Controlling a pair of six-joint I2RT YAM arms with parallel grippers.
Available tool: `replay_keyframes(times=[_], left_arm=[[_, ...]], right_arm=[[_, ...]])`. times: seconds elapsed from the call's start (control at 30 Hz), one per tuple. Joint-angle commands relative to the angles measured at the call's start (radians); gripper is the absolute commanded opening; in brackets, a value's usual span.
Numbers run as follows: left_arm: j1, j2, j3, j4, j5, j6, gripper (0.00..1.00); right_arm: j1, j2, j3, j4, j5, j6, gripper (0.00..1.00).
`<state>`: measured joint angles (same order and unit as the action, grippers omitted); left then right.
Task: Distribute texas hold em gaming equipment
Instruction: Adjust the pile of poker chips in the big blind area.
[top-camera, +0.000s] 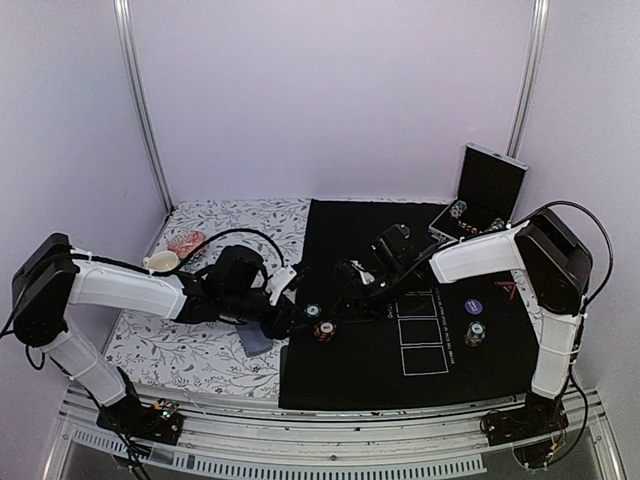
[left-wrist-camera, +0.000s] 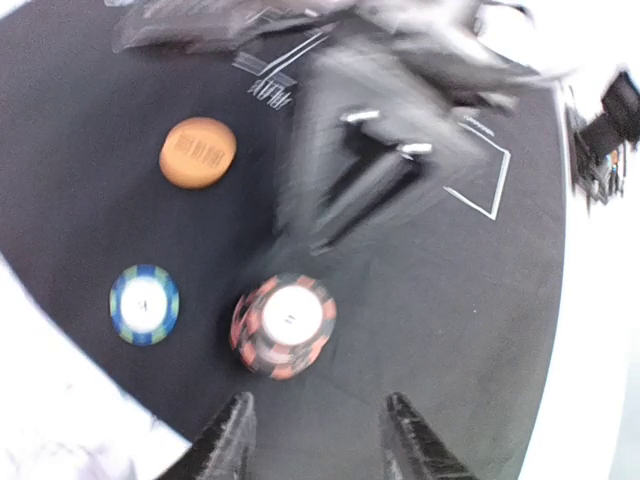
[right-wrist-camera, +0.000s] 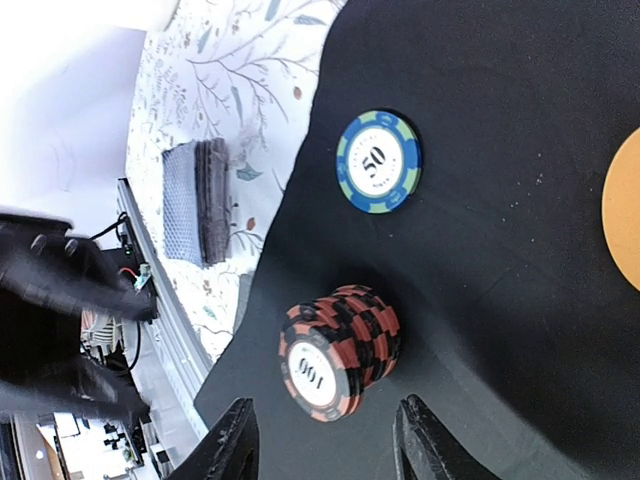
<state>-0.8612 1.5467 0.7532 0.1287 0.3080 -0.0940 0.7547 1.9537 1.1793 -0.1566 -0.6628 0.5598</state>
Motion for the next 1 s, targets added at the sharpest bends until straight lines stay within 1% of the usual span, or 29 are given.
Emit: replay_keyframes(times=[0.0, 0.13, 0.23, 0.3, 0.43, 0.53, 0.63, 0.8, 0.87, 0.97], left_arm=[[0.085, 0.033, -0.018, -0.016, 0.132, -0.204, 0.42], [0.116, 0.057, -0.036, 0.021, 0.121, -0.247, 0.31], [0.117, 0.110, -0.022, -0.005, 0.100, -0.243, 0.23], [0.117, 0.159, 0.000, -0.029, 0.086, -0.233, 0.19], [0.116, 0.230, 0.047, -0.038, 0.090, -0.221, 0.18], [0.116, 0.246, 0.058, -0.027, 0.097, -0.214, 0.18], [0.115, 0.263, 0.075, -0.023, 0.104, -0.206, 0.18], [0.105, 0.292, 0.103, -0.027, 0.125, -0.193, 0.18], [0.100, 0.297, 0.107, -0.028, 0.133, -0.189, 0.18], [0.104, 0.271, 0.106, -0.037, 0.133, -0.182, 0.18]], right_arm=[[0.013, 0.040, 0.009, 0.034, 0.032, 0.017, 0.48], [0.018, 0.061, 0.020, 0.034, 0.038, 0.020, 0.43], [0.026, 0.072, 0.022, 0.039, 0.035, 0.022, 0.42], [0.029, 0.079, 0.022, 0.040, 0.038, 0.024, 0.42], [0.031, 0.092, 0.022, 0.045, 0.034, 0.028, 0.41], [0.038, 0.100, 0.021, 0.055, 0.028, 0.036, 0.41], [0.046, 0.115, 0.069, 0.052, 0.029, 0.038, 0.41], [0.048, 0.117, 0.073, 0.047, 0.041, 0.041, 0.41], [0.049, 0.106, 0.076, 0.028, 0.061, 0.039, 0.43], [0.050, 0.072, 0.092, -0.050, 0.147, 0.026, 0.51]])
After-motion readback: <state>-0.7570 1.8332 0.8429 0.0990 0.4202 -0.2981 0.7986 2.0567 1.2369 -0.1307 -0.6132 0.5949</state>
